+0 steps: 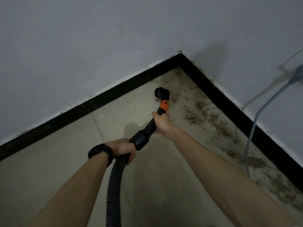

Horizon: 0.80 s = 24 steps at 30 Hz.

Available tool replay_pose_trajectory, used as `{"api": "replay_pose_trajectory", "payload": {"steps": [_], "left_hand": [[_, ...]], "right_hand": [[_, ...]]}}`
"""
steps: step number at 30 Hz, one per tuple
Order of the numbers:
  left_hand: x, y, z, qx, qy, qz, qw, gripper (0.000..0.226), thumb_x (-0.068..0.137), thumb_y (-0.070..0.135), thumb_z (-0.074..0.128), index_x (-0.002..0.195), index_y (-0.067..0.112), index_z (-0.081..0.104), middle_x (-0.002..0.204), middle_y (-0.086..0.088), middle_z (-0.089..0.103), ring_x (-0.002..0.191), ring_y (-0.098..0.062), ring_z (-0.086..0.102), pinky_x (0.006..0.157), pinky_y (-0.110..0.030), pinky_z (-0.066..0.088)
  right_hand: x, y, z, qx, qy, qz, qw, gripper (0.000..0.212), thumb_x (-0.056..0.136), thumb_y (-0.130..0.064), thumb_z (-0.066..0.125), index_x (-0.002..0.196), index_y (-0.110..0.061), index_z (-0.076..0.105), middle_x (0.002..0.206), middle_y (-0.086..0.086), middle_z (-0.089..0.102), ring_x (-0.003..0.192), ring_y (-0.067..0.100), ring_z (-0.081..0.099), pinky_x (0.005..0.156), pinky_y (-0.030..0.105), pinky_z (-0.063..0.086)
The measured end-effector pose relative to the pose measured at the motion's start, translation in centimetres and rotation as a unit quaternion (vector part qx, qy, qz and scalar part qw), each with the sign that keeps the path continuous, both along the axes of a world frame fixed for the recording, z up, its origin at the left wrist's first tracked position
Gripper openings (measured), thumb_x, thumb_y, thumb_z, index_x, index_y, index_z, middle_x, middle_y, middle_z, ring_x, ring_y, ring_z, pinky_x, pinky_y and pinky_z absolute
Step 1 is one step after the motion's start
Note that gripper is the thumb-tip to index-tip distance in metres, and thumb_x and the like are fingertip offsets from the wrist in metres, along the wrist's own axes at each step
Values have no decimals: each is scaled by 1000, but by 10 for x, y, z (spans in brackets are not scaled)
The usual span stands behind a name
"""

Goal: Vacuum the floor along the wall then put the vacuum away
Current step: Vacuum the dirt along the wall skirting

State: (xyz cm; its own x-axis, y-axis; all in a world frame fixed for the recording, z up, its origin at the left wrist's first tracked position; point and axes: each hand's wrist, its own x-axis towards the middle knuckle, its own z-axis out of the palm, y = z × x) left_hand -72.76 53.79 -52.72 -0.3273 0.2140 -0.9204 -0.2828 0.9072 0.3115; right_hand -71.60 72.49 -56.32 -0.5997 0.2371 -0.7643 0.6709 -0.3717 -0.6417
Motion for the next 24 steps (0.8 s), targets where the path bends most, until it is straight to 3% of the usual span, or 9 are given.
{"api": "replay_pose_trajectory", "payload": {"steps": [4, 9, 12, 16, 18, 24], "left_hand": [[13, 20, -11, 22, -7, -20, 1000, 11, 68, -4, 67, 74, 1, 60, 62, -12, 61, 53, -25, 63, 55, -29, 52], [14, 6, -14, 26, 5, -1, 1000, 10, 69, -4, 66, 77, -1, 60, 66, -13, 60, 51, -25, 62, 53, -28, 52], [10, -14, -11, 8, 16, 15, 1000, 9, 70, -4, 65, 77, -1, 61, 64, -13, 62, 52, -25, 63, 52, -28, 52], [8, -38, -11, -24, 19, 22, 999, 11, 70, 1, 67, 80, 0, 64, 64, -12, 67, 57, -24, 69, 61, -29, 56], [10, -44, -13, -33, 16, 32, 999, 10, 69, 1, 66, 79, 1, 64, 64, -12, 68, 59, -25, 70, 67, -33, 57], [18, -30, -14, -9, -8, 43, 999, 18, 66, 0, 66, 83, 2, 62, 70, -15, 65, 60, -29, 69, 64, -34, 58]], "right_hand": [[18, 23, -3, 18, -27, 11, 999, 47, 105, -28, 49, 145, -8, 31, 109, 8, 56, 86, 22, 63, 50, 33, 55], [9, 11, 5, 28, -27, 40, 998, 51, 105, -27, 49, 146, -7, 27, 111, 12, 56, 85, 25, 64, 48, 32, 55], [0, -10, 8, 11, -21, 57, 998, 54, 106, -28, 49, 148, -7, 23, 123, 15, 56, 85, 25, 65, 50, 34, 57], [-10, -35, 7, 6, -16, 76, 997, 59, 106, -30, 48, 151, -8, 17, 128, 16, 56, 84, 24, 64, 56, 37, 59], [-10, -45, 5, 8, -20, 76, 997, 57, 107, -30, 47, 150, -8, 18, 129, 17, 55, 87, 26, 65, 59, 39, 60], [-1, -36, -4, 32, -20, 52, 998, 56, 106, -29, 45, 151, -8, 18, 131, 18, 53, 107, 33, 62, 78, 47, 61]]}}
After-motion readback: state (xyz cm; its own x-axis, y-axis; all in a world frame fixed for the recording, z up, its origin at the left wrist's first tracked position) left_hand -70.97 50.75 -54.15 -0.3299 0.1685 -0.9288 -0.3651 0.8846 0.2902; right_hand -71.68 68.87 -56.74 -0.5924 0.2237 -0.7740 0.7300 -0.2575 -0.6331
